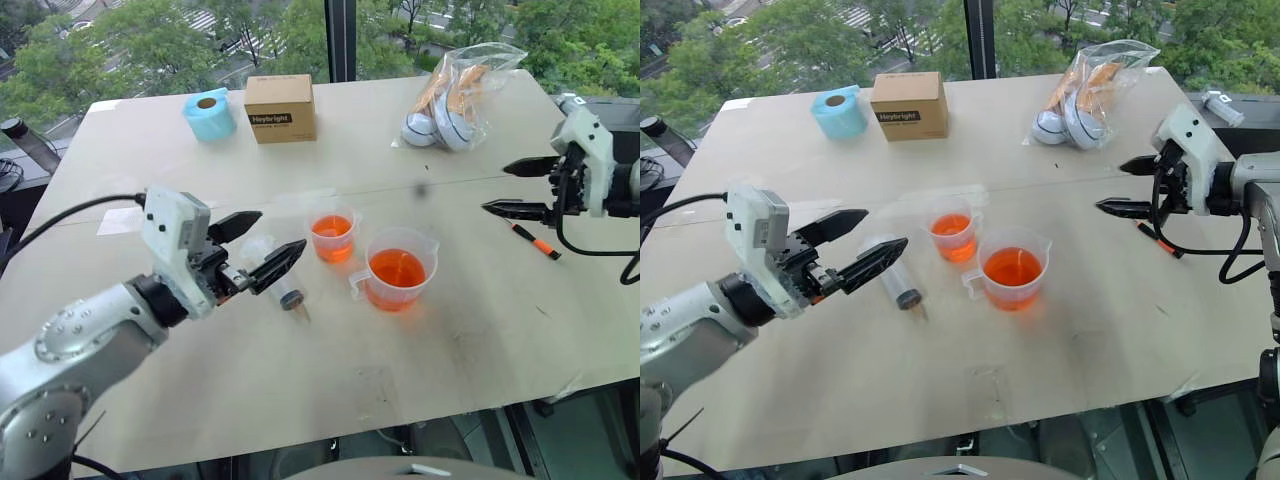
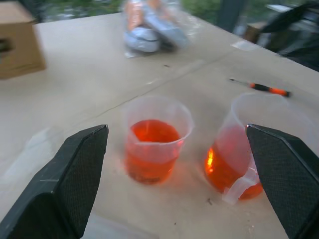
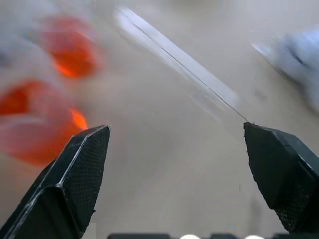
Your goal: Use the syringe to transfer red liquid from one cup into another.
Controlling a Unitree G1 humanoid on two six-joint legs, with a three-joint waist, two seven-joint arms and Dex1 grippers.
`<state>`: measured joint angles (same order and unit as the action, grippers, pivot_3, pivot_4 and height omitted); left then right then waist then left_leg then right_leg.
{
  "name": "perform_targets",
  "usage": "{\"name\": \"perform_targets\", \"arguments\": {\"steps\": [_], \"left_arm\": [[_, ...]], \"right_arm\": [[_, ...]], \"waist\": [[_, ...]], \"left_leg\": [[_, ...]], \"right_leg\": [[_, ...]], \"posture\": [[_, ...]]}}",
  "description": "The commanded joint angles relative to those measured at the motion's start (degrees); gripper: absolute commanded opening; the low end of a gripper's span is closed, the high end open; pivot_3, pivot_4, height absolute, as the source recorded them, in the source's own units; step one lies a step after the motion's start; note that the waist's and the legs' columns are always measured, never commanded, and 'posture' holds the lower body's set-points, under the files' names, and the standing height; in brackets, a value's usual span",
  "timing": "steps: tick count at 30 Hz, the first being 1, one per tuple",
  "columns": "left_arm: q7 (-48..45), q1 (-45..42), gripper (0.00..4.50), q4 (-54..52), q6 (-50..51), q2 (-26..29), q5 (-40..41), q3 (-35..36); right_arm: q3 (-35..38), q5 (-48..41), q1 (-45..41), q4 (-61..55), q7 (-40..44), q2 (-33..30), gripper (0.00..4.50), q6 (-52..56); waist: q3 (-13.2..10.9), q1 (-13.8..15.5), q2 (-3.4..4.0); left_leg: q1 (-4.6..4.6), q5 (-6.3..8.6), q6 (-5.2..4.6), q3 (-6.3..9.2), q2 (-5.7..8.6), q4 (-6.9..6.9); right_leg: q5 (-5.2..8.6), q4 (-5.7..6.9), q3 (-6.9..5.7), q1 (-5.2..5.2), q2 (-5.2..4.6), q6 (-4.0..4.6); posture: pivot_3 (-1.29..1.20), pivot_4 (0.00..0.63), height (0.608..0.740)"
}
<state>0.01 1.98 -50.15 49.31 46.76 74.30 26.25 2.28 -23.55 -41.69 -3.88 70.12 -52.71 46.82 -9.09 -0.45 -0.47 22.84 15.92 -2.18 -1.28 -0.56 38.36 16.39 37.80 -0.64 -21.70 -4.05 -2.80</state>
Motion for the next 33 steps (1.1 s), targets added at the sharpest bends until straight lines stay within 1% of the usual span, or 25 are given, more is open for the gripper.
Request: {"name": "perform_targets", "arguments": {"steps": [1, 3, 6, 9, 11, 13, 17, 21, 24, 27, 30, 33], "left_arm": [[17.4, -2.4, 4.5, -3.3, -1.7, 0.3, 6.6, -3.2], [26.6, -3.3, 4.5, -2.8, -2.3, -0.1, 8.9, -5.6], [36.3, -3.5, 4.5, -1.8, -3.1, 1.2, 11.3, -7.1], [46.4, -3.8, 4.5, 0.7, -4.4, 1.2, 13.3, -8.2], [51.4, -4.9, 4.5, 2.8, -3.1, 1.4, 12.7, -11.7], [54.5, -6.9, 4.5, 5.4, -0.8, 1.9, 11.6, -15.6], [61.6, -11.6, 4.5, 10.8, -0.2, -0.4, 12.3, -20.2], [66.4, -14.3, 4.5, 12.9, 0.8, -1.7, 14.1, -23.5], [69.9, -16.3, 4.5, 15.3, 1.3, -3.5, 14.9, -25.9], [73.4, -19.4, 4.5, 18.5, 1.2, -6.0, 16.4, -27.7], [74.5, -21.2, 4.5, 20.9, 1.0, -8.6, 17.2, -28.5], [74.2, -22.3, 4.5, 23.4, 1.7, -10.8, 14.9, -29.4]], "right_arm": [[2.0, -7.9, -2.8, -5.5, 3.2, -0.9, 4.47, 5.4], [2.4, -11.4, -4.1, -6.9, 4.5, -0.8, 4.47, 6.6], [2.8, -14.4, -5.3, -7.3, 5.2, -1.2, 4.47, 7.5], [1.9, -14.4, -6.0, -6.9, 5.6, -2.0, 4.47, 5.9], [0.8, -13.3, -6.6, -6.5, 4.3, -2.0, 4.47, 5.4], [1.0, -13.4, -6.7, -6.6, 3.6, -1.3, 4.47, 4.4], [2.2, -14.9, -6.0, -8.2, 3.3, -1.5, 4.47, 4.3], [3.5, -17.1, -5.4, -9.3, 3.7, -2.3, 4.47, 4.4], [5.7, -21.1, -5.5, -10.1, 4.1, -1.8, 4.47, 5.3], [7.0, -23.6, -5.0, -11.1, 5.4, -2.0, 4.47, 4.1], [7.7, -24.6, -4.8, -11.9, 5.4, -1.7, 4.47, 2.8], [7.9, -25.2, -4.4, -12.9, 4.8, -2.0, 4.47, 2.2]], "waist": [[0.0, 0.4, -0.03], [0.0, 0.6, -0.03], [0.0, 0.6, -0.05], [0.0, 0.6, -0.05], [0.0, 0.8, -0.05], [0.0, 0.9, -0.05], [-0.1, 1.3, -0.1], [-0.1, 1.2, -0.13], [-0.1, 1.2, -0.13], [0.0, 1.2, -0.15], [0.0, 1.2, -0.17], [0.0, 1.2, -0.18]], "left_leg": [[0.01, 0.01, -0.01, 0.02, 0.02, 0.03], [0.01, 0.01, -0.02, 0.03, 0.06, 0.05], [0.01, 0.0, -0.01, 0.03, 0.06, 0.05], [0.02, 0.0, 0.0, 0.02, 0.06, 0.03], [0.04, 0.0, 0.0, 0.0, 0.07, 0.04], [0.04, -0.01, 0.0, -0.01, 0.08, 0.04], [0.04, -0.01, 0.0, -0.01, 0.1, 0.06], [0.07, -0.01, 0.01, -0.01, 0.11, 0.06], [0.08, -0.02, 0.01, -0.01, 0.11, 0.06], [0.07, -0.02, 0.02, 0.0, 0.11, 0.07], [0.07, -0.02, 0.02, 0.01, 0.12, 0.13], [0.06, -0.02, 0.02, 0.01, 0.13, 0.17]], "right_leg": [[-0.01, 0.01, -0.03, 0.0, -0.04, 0.01], [-0.01, 0.04, -0.03, 0.01, -0.08, 0.01], [-0.01, 0.04, -0.03, 0.0, -0.06, 0.02], [0.0, -0.04, -0.03, 0.0, -0.03, 0.03], [0.0, -0.08, -0.02, 0.0, -0.03, 0.02], [0.0, -0.09, -0.02, 0.01, -0.01, 0.02], [0.0, -0.06, -0.04, 0.01, 0.03, 0.02], [0.0, -0.1, -0.04, 0.01, 0.02, 0.01], [0.0, -0.12, -0.04, 0.01, 0.01, 0.01], [0.0, -0.08, -0.05, 0.02, 0.02, 0.01], [0.0, -0.06, -0.06, 0.04, 0.02, 0.01], [-0.01, -0.04, -0.05, 0.05, 0.02, 0.01]], "posture": [[0.0, 0.15, 0.74], [0.0, 0.15, 0.74], [0.0, 0.15, 0.74], [0.0, 0.15, 0.74], [0.0, 0.15, 0.74], [0.0, 0.15, 0.74], [0.0, 0.15, 0.74], [0.0, 0.15, 0.74], [0.0, 0.15, 0.74], [0.0, 0.15, 0.74], [0.0, 0.15, 0.74], [0.0, 0.15, 0.74]]}}
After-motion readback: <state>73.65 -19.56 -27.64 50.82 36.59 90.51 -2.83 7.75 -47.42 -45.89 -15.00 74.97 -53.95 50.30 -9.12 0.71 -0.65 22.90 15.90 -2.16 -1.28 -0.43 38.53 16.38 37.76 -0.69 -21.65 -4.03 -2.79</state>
